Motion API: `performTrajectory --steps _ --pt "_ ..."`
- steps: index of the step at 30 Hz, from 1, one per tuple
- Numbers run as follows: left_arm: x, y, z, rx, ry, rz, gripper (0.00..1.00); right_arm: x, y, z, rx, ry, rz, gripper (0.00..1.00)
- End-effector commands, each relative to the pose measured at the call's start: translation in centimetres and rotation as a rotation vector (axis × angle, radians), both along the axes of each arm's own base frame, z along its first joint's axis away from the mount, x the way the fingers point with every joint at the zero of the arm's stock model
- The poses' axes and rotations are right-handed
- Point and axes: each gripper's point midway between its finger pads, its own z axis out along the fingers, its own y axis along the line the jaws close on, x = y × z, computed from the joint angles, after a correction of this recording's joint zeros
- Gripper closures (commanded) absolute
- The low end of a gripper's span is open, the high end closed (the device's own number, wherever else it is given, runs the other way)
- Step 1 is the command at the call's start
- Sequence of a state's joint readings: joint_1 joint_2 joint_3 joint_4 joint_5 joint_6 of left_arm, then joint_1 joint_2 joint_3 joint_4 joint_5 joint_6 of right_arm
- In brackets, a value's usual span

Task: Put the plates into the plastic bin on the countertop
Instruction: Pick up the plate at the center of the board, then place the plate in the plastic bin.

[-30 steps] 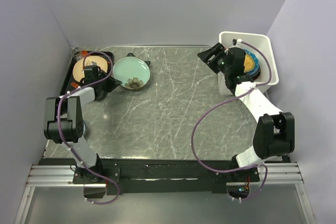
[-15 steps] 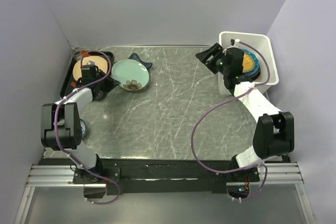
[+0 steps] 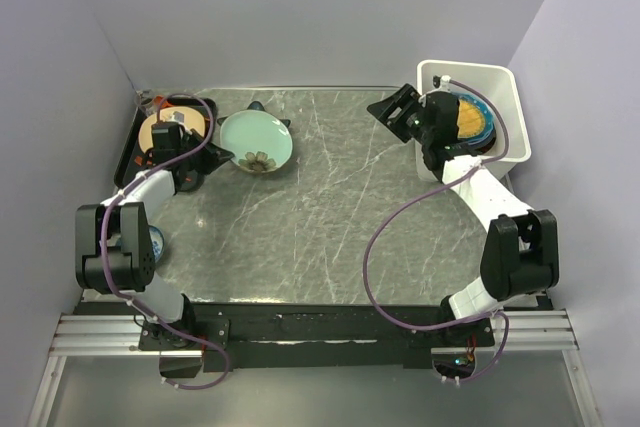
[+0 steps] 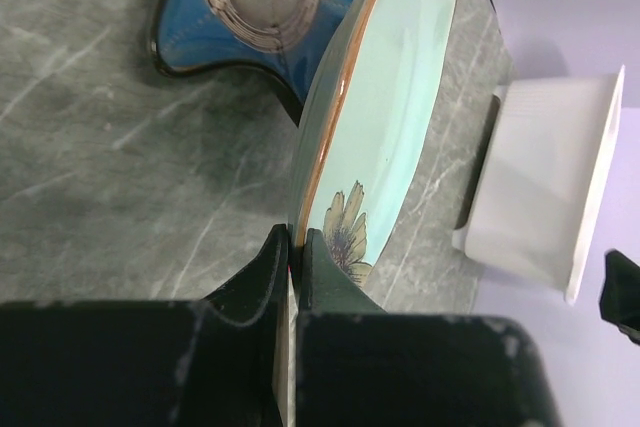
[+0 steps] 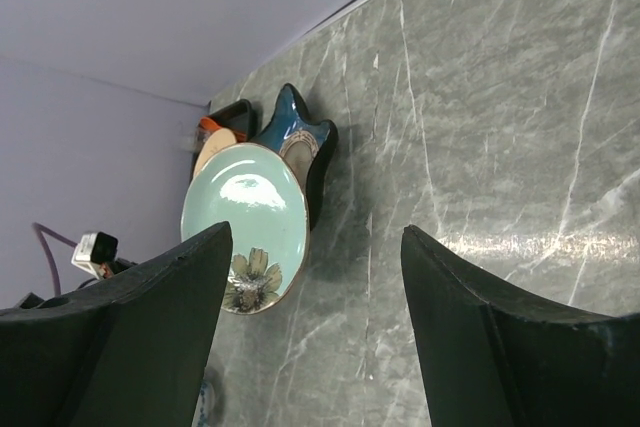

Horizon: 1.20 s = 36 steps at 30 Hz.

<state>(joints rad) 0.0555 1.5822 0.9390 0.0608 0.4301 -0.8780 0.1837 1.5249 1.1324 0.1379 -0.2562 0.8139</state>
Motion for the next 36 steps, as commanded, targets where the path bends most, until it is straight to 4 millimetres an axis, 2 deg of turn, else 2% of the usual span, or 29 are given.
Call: performTrajectory --steps 1,10,22,24,25,36 --pt "0.9 -1.6 7.8 -0.053 -0.259 -0.097 0.99 0.6 0.9 2.6 0.018 -0.073 0.024 0.25" --pt "0.6 -3.4 8.8 -0.134 -0.297 -0.204 0.99 0.5 2.2 2.0 0.034 -0.063 0.075 0.24" --pt "0.3 -6.7 9.9 -0.203 -0.323 -0.337 0.99 0.1 5.5 0.9 0.055 -0.043 0.183 0.24" --pt "0.5 -6.8 10.0 -0.206 -0.324 -0.34 0.99 0.0 5.9 0.7 0.056 -0.041 0.194 0.25" --pt "0.1 -7.8 10.1 -0.21 -0.324 -0.366 0.99 -0.2 6.3 0.7 0.058 -0.04 0.205 0.24" --pt "-0.4 -11.1 11.2 -0.238 -0.351 -0.462 0.99 -0.8 8.3 -1.3 0.071 0.0 0.275 0.25"
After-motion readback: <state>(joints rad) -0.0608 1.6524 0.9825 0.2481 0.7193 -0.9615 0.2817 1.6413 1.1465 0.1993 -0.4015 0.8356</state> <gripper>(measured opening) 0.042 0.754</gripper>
